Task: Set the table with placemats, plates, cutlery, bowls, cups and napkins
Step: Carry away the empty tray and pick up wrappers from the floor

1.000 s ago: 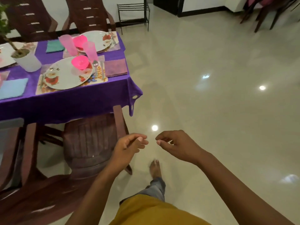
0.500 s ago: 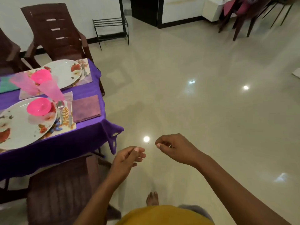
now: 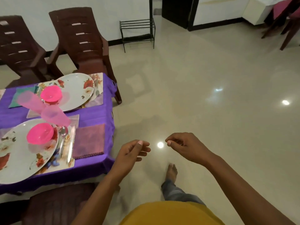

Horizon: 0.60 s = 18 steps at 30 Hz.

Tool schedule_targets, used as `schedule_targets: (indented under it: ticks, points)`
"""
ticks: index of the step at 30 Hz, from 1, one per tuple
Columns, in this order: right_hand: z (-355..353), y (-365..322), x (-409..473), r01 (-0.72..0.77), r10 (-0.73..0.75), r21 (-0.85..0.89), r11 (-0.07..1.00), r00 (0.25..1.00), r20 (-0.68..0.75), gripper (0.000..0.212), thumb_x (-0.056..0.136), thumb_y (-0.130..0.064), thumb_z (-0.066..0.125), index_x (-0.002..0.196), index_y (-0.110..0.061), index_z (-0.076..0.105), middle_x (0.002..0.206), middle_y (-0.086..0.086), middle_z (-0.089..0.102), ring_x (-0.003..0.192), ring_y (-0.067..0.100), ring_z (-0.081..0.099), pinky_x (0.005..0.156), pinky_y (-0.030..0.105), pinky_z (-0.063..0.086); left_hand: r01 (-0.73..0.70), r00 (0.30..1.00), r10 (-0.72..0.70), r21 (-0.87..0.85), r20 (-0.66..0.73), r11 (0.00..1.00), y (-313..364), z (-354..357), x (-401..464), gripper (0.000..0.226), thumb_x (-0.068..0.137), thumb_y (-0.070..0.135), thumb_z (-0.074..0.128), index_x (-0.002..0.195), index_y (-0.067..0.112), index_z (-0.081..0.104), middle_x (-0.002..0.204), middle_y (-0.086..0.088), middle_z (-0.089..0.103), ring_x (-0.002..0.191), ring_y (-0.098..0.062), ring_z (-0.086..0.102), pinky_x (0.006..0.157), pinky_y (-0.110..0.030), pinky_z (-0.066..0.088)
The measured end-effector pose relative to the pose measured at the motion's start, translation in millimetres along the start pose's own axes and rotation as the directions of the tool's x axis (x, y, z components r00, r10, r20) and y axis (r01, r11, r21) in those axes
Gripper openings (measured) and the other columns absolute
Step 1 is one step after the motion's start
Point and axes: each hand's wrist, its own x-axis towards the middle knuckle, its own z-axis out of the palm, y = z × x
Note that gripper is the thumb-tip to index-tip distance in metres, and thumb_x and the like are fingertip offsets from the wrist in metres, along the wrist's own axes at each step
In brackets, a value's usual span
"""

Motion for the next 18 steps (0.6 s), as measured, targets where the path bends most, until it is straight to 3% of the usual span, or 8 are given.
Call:
schedule_targets:
  ticks: [4, 8, 11, 13, 18]
  points:
    - [-45.6, 5.2, 81.5, 0.014, -0.014, -0.008, 1.0, 0.998, 0.063, 0.017, 0.102, -0.034, 0.061, 0.106, -0.032, 0.077, 0.096, -0.023, 0.073, 0.09, -0.003, 0.065, 0.076, 0.018, 0.047, 0.049, 0.996, -0.055, -0.082, -0.073, 0.995, 26.1, -4.2, 62.0, 0.037, 0.104, 0.043, 0.05, 0.111, 0.017, 0.075, 0.102, -0.003, 0.08, 0.098, -0.028, 0.075, 0.088, -0.042, 0.057]
    - [-84.1, -3.8, 169.2, 0.047, -0.045, -0.009, 0.999, 0.99, 0.135, 0.016, 0.102, -0.034, 0.061, 0.105, -0.032, 0.077, 0.097, -0.02, 0.074, 0.089, 0.001, 0.066, 0.081, 0.025, 0.053, 0.083, 0.984, -0.102, -0.133, -0.144, 0.988, 48.8, -11.6, 128.7, 0.048, 0.087, 0.058, 0.057, 0.11, 0.019, 0.075, 0.102, -0.003, 0.08, 0.094, -0.022, 0.074, 0.084, -0.037, 0.056]
    - [-103.4, -16.6, 231.3, 0.087, -0.08, -0.029, 0.996, 0.98, 0.184, 0.017, 0.102, -0.035, 0.061, 0.107, -0.031, 0.076, 0.097, -0.019, 0.074, 0.088, 0.002, 0.067, 0.082, 0.028, 0.055, 0.092, 0.973, -0.122, -0.156, -0.196, 0.984, 61.7, -22.3, 175.2, 0.026, 0.104, 0.039, 0.059, 0.112, 0.021, 0.075, 0.103, -0.001, 0.08, 0.1, -0.026, 0.075, 0.089, -0.042, 0.056]
    - [-113.5, -26.5, 276.8, 0.124, -0.112, -0.043, 0.991, 0.971, 0.211, 0.018, 0.102, -0.034, 0.061, 0.11, -0.029, 0.077, 0.099, -0.018, 0.074, 0.09, 0.0, 0.066, 0.082, 0.024, 0.054, 0.091, 0.968, -0.124, -0.158, -0.216, 0.983, 72.7, -32.0, 211.0, 0.023, 0.108, 0.027, 0.053, 0.113, 0.02, 0.074, 0.104, 0.0, 0.08, 0.102, -0.026, 0.074, 0.091, -0.044, 0.057]
    - [-130.1, -47.3, 392.2, 0.179, -0.152, -0.08, 0.981, 0.952, 0.266, 0.021, 0.102, -0.035, 0.061, 0.115, -0.029, 0.076, 0.103, -0.017, 0.073, 0.093, -0.002, 0.065, 0.08, 0.017, 0.049, 0.052, 0.961, -0.093, -0.161, -0.261, 0.986, 96.3, -71.3, 309.9, 0.022, 0.107, 0.027, 0.054, 0.116, 0.02, 0.073, 0.105, 0.001, 0.08, 0.101, -0.021, 0.075, 0.09, -0.041, 0.058]
